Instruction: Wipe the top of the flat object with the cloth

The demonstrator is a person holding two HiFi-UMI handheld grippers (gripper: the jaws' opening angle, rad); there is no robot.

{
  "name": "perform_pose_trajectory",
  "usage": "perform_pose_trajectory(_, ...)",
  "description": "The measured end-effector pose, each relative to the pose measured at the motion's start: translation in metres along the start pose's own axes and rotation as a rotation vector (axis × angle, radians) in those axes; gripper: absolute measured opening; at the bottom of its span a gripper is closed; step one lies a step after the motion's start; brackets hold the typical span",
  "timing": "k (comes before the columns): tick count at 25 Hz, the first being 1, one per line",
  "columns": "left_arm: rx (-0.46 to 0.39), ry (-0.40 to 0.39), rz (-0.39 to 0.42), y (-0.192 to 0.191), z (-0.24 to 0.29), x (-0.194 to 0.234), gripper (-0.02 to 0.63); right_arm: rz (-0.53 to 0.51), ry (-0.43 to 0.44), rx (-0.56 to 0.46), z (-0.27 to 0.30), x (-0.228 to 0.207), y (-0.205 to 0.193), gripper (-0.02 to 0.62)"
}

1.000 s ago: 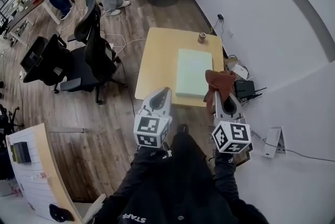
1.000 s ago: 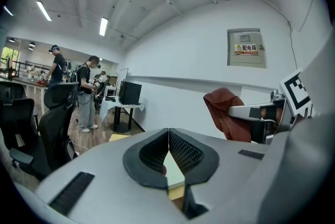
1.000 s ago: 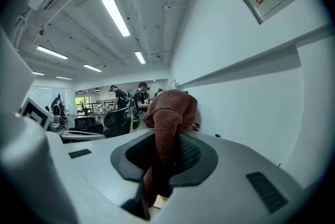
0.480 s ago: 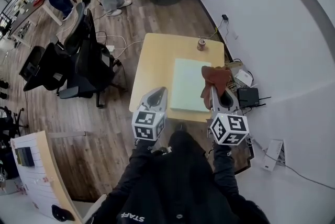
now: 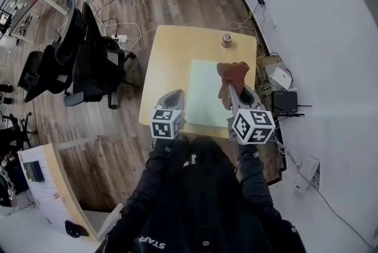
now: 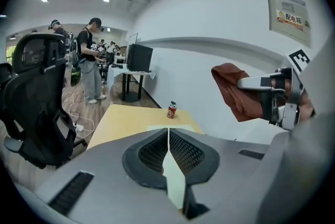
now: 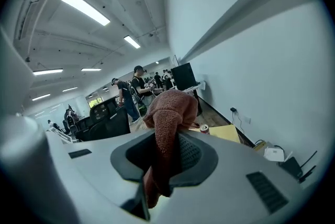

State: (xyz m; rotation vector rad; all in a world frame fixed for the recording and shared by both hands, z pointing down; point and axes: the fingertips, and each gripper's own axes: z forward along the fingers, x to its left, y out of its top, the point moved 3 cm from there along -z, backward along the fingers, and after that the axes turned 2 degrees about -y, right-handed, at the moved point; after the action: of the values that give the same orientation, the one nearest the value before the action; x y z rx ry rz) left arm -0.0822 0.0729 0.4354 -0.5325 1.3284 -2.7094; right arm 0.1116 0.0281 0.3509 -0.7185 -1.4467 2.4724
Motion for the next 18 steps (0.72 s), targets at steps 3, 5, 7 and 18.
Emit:
perform_pose_trajectory(3,0.073,0.006,-0.011,-0.021,0.028,0.013,0.035,0.033,-0.001,0.054,0.025,-0.011,-0.017,0.087)
perform_pose_trajectory(5,0.118,-0.009,-0.022,-0.03,0.047,0.02,0.035,0.049,-0.002,0.087,0.044,-0.016,-0.028,0.089)
perform_pose_trajectory(7,0.157,-0.025,-0.039,-0.039,0.066,0.029,0.035,0.064,0.006,0.113,0.063,-0.018,-0.038,0.089)
perform_pose_trajectory(18,0.361,-0.127,-0.134,-0.1,0.142,0.067,0.13,0.138,0.004,0.249,0.173,-0.024,-0.099,0.091)
